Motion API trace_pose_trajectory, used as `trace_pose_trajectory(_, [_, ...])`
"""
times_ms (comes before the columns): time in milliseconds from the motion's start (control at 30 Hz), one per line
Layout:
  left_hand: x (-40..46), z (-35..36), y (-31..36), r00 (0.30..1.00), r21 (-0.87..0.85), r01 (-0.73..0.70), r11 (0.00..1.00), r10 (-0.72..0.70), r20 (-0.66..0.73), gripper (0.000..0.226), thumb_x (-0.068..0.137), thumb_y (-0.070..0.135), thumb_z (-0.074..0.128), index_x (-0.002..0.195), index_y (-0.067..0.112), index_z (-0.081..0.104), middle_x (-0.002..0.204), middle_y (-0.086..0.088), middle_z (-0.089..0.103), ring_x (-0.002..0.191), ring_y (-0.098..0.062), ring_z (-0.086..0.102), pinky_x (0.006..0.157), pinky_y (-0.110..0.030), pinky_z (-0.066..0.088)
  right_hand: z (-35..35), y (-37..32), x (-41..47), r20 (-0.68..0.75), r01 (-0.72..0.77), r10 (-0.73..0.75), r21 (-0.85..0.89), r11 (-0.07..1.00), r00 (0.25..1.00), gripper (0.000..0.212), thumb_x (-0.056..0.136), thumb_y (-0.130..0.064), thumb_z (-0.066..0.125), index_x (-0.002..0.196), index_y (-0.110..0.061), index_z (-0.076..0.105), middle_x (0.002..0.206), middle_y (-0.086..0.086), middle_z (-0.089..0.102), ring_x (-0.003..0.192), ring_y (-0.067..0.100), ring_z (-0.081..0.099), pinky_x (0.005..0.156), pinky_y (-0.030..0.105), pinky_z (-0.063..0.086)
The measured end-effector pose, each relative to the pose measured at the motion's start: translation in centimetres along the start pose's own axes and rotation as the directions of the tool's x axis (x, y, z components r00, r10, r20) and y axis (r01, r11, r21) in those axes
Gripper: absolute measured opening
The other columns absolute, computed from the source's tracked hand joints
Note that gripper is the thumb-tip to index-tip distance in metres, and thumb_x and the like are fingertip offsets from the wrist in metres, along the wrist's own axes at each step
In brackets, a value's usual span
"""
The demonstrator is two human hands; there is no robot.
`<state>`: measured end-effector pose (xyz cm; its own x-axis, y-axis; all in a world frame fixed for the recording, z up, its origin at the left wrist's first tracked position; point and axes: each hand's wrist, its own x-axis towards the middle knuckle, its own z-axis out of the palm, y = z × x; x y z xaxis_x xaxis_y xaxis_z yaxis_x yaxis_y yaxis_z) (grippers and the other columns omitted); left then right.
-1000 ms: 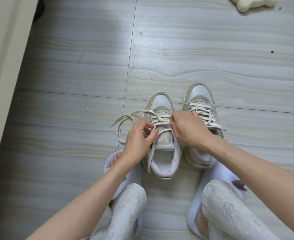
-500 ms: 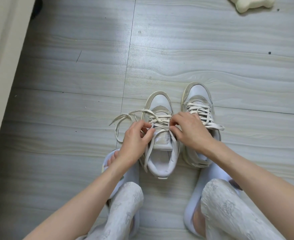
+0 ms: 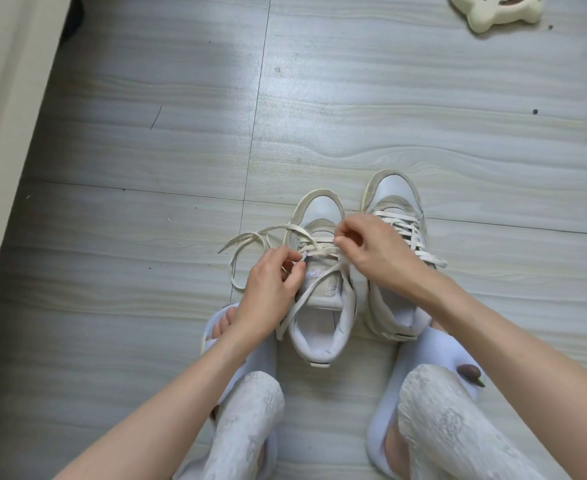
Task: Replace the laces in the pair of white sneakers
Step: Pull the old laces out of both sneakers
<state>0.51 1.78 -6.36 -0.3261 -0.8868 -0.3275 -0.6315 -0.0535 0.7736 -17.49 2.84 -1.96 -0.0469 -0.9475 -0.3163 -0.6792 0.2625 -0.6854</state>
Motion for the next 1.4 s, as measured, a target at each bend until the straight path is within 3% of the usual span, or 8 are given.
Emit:
trace_pose_trajectory(200, [-0.1,0.0,0.1,1.0,-0.008,0.006,1.0,-0.006,-0.01,0.004,0.089,0.018,0.059,0.086,0.017,0.062,0.082,-0.001,0.059,0.067,-0.004,0.049,0.069,-0.022,0.039,-0.4,1.9,-1.8,0.142,-0.009,0.068,-0.377,0.926,0.988,0.033,0.089,-0.04,0.055,0.121,-0.031,0.058,0.114,-0.007,0.055,0.117,0.018,0.042,0.096,0.038,0.026])
trace_pose_trajectory(400, [0.0,0.0,0.1,1.0,-0.027,0.01,1.0,-0.011,-0.013,0.004,0.087,0.018,0.06,0.084,0.019,0.062,0.083,-0.001,0.06,0.068,-0.006,0.05,0.07,-0.025,0.042,0.3,1.2,-1.8,0.064,0.034,-0.012,-0.348,0.937,0.998,0.019,0.092,-0.035,0.054,0.102,-0.028,0.069,0.107,-0.01,0.06,0.111,0.016,0.045,0.084,0.033,0.02])
trace_pose_trajectory(600, [0.0,0.2,-0.1,1.0,-0.026,0.004,1.0,-0.005,-0.021,0.009,0.087,0.017,0.06,0.082,0.025,0.059,0.081,0.002,0.059,0.066,0.0,0.049,0.065,-0.011,0.037,-1.3,0.7,-1.0,-0.052,-0.191,0.222,0.347,0.918,0.974,0.024,0.089,-0.013,0.054,0.067,-0.024,0.055,0.052,-0.009,0.058,0.062,0.022,0.054,0.073,0.041,0.047])
trace_pose_trajectory(733, [-0.1,0.1,-0.2,1.0,-0.028,0.005,1.0,-0.005,-0.01,0.009,0.087,0.017,0.06,0.082,0.024,0.059,0.081,0.001,0.059,0.066,0.001,0.049,0.066,-0.013,0.037,-1.9,0.3,-0.9,-0.19,-0.072,0.089,0.093,0.993,0.978,0.009,0.083,-0.015,0.058,0.079,-0.02,0.065,0.066,-0.005,0.055,0.067,0.012,0.051,0.069,0.027,0.04])
trace_pose_trajectory(900, [-0.1,0.1,-0.2,1.0,-0.023,0.01,1.0,-0.01,-0.017,0.008,0.087,0.017,0.061,0.082,0.023,0.06,0.082,0.0,0.06,0.068,0.001,0.05,0.065,-0.008,0.036,-2.3,2.9,-1.9,-0.156,-0.087,0.053,-0.22,0.972,0.986,0.039,0.077,-0.035,0.065,0.113,-0.019,0.064,0.116,0.002,0.057,0.113,0.026,0.048,0.096,0.04,0.032])
trace_pose_trajectory(1133, [-0.1,0.2,-0.3,1.0,-0.036,0.027,0.999,-0.028,-0.014,0.006,0.086,0.02,0.06,0.082,0.024,0.061,0.083,0.0,0.06,0.066,-0.002,0.05,0.068,-0.019,0.04,0.8,1.8,-2.5,-0.127,0.237,-0.355,-0.536,0.81,0.926,0.01,0.073,-0.017,0.065,0.081,-0.014,0.068,0.08,0.004,0.058,0.075,0.028,0.055,0.067,0.035,0.037])
trace_pose_trajectory(1267, [0.0,0.1,-0.3,1.0,-0.041,0.03,0.999,-0.03,-0.005,0.01,0.086,0.021,0.061,0.08,0.028,0.059,0.083,-0.001,0.06,0.066,-0.001,0.05,0.07,-0.021,0.04,2.0,2.5,-2.1,-0.028,0.164,-0.246,-0.672,0.722,0.969,0.017,0.063,-0.015,0.078,0.074,-0.017,0.065,0.064,-0.003,0.064,0.072,0.024,0.058,0.067,0.035,0.023])
trace_pose_trajectory(1400, [0.0,0.1,-0.2,1.0,-0.05,0.031,0.998,-0.031,0.0,0.014,0.087,0.021,0.06,0.078,0.031,0.056,0.084,-0.001,0.06,0.067,-0.002,0.05,0.07,-0.022,0.04,1.4,2.4,-2.2,-0.165,0.1,-0.208,-0.5,0.86,0.964,0.007,0.071,-0.014,0.067,0.069,-0.018,0.062,0.064,-0.002,0.064,0.075,0.025,0.057,0.07,0.033,0.021])
